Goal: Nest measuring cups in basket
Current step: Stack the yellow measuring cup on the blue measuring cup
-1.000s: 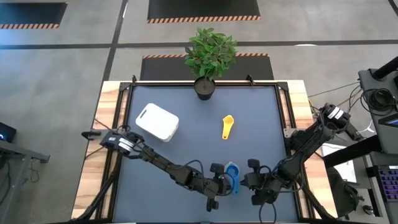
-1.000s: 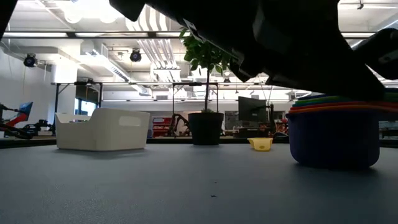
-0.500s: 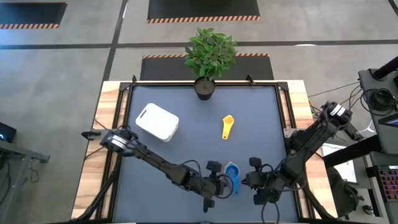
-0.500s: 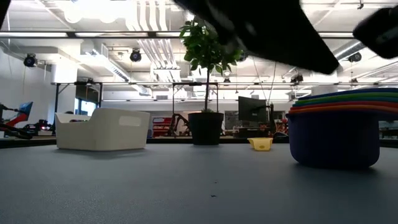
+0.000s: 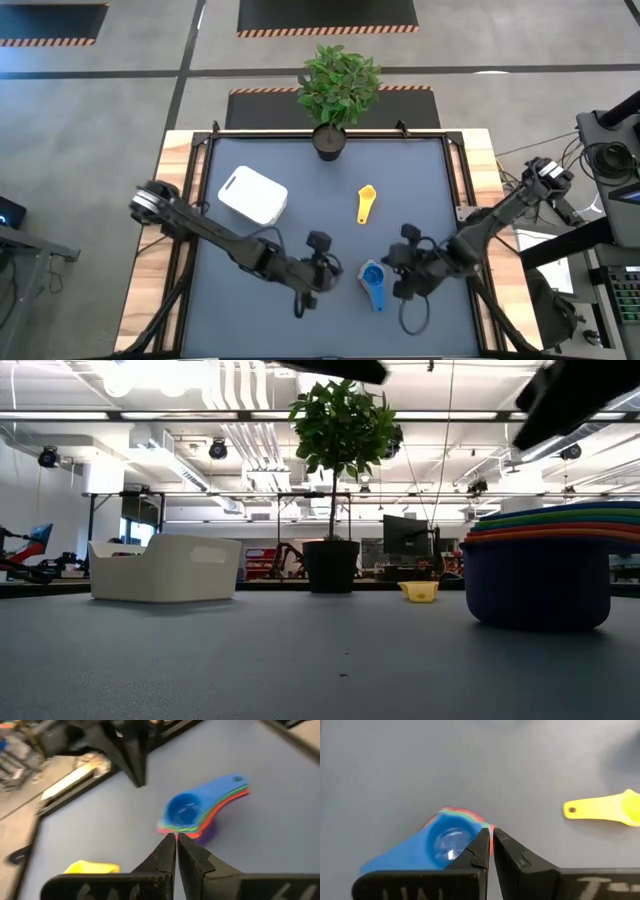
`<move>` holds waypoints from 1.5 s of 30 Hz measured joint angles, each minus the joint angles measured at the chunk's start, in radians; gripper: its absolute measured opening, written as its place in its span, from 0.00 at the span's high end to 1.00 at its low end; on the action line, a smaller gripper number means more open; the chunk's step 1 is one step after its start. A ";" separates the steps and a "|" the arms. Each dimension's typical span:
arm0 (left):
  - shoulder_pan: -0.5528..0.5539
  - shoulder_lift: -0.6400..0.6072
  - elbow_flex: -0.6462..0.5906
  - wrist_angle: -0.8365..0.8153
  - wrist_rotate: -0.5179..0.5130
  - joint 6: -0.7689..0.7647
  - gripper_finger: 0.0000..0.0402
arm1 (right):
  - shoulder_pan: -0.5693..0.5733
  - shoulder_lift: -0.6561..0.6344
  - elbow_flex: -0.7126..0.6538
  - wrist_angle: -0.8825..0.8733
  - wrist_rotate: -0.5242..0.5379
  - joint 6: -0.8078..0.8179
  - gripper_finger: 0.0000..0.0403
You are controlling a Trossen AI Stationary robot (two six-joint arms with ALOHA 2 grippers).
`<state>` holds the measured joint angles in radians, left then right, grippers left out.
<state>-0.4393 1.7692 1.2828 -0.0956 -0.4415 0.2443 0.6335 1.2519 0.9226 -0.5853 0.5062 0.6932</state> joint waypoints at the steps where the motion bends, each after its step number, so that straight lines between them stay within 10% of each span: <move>1: 0.004 -0.030 -0.026 0.002 -0.014 0.008 1.00 | -0.032 0.002 0.002 -0.001 -0.015 0.000 0.97; 13: 0.040 -0.383 -0.314 -0.016 -0.094 -0.040 1.00 | -0.379 0.024 0.060 -0.001 -0.069 0.094 0.97; 25: 0.037 -0.657 -0.589 0.143 -0.101 -0.054 1.00 | -0.498 0.288 0.278 -0.119 -0.063 0.116 0.97; 37: 0.037 -0.705 -0.632 0.155 -0.101 -0.063 1.00 | -0.531 0.467 0.351 -0.358 -0.061 0.407 0.96; 45: 0.037 -0.704 -0.636 0.158 -0.101 -0.055 1.00 | -0.541 0.468 0.350 -0.347 -0.020 0.414 0.72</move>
<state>-0.4019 1.0653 0.6468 0.0622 -0.5426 0.1894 0.0927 1.7203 1.2724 -0.9324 0.4860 1.1067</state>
